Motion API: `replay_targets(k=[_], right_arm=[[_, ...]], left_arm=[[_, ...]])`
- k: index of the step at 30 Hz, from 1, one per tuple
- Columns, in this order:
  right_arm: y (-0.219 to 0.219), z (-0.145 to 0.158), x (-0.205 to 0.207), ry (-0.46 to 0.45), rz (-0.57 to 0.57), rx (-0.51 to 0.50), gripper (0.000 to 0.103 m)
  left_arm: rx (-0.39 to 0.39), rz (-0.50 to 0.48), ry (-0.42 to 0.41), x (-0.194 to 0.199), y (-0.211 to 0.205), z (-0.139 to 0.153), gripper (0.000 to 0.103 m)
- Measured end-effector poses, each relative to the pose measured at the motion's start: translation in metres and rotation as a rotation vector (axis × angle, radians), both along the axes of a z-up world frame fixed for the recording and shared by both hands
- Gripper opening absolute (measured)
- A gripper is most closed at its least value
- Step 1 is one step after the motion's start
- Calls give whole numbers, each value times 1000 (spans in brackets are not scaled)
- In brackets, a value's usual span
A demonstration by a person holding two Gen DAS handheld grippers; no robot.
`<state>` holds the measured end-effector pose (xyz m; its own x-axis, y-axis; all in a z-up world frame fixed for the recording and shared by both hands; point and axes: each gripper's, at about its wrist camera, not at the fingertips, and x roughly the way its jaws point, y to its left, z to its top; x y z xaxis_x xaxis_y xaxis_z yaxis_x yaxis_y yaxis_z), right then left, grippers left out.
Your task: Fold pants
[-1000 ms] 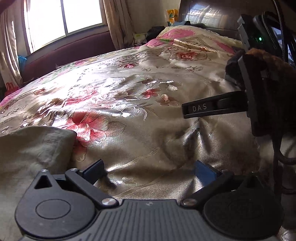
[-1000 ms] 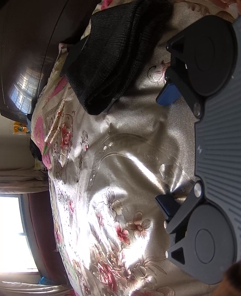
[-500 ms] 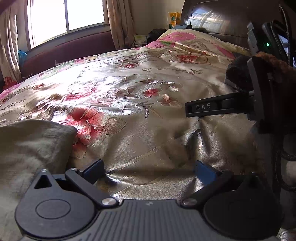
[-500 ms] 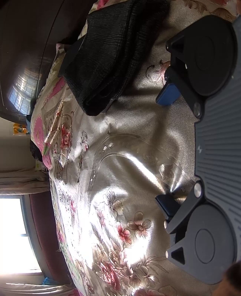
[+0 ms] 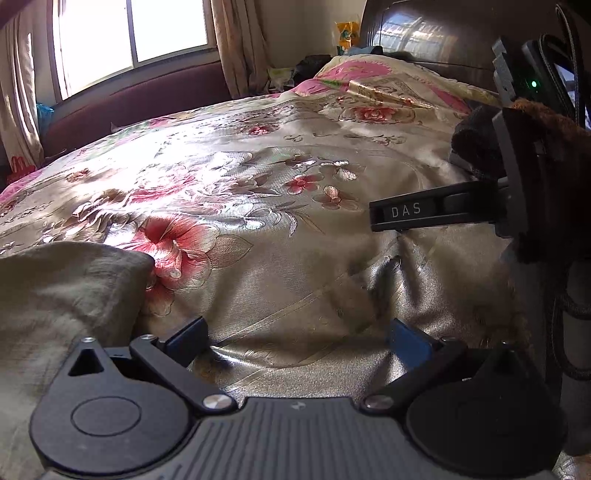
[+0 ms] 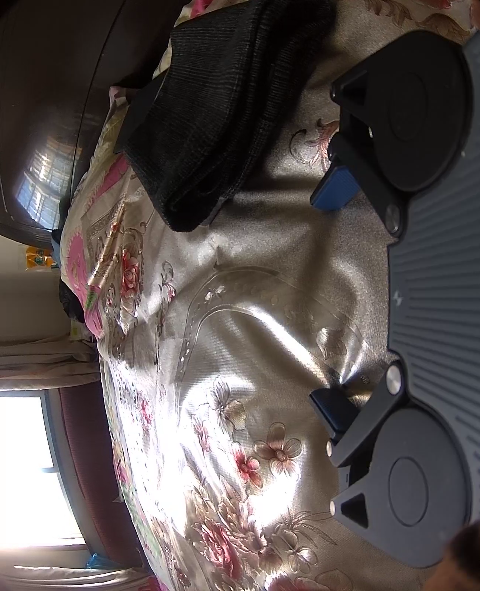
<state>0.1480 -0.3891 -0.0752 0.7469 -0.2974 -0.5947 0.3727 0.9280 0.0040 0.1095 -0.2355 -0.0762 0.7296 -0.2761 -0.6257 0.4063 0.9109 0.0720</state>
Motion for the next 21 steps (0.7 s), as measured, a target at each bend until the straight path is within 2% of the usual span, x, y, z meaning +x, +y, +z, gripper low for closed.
replay_targets(k=[21], right_arm=[[0,0,0,-1,-1,2,102]], left_arm=[[-4,0,-3,0,3,-1,103]])
